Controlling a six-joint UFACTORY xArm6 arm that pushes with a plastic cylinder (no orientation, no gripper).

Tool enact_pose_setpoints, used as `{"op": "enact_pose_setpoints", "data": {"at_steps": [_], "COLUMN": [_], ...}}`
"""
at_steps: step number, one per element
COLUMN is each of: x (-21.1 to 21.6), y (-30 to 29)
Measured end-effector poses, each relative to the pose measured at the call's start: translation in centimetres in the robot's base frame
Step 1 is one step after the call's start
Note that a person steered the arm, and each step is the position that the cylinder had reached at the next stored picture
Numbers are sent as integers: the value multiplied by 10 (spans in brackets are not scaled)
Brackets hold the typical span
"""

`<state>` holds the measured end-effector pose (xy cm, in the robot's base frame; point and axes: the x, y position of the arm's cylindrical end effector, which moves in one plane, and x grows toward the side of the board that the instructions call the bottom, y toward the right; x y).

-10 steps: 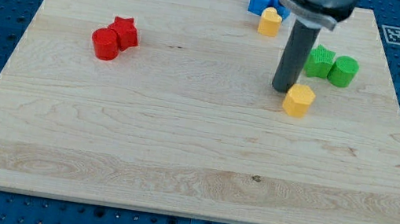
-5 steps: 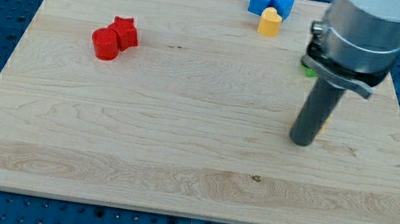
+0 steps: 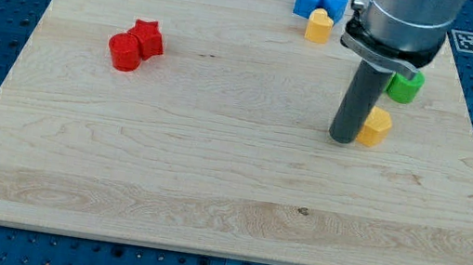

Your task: Move the yellow hexagon to the bottom of the green circle

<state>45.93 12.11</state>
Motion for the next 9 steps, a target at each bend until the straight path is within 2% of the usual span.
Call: {"op": "enact_pose_setpoints", "data": {"at_steps": [2, 6, 8, 9], "x": [-6, 47, 45, 30], "y": [30, 56, 77, 73]}}
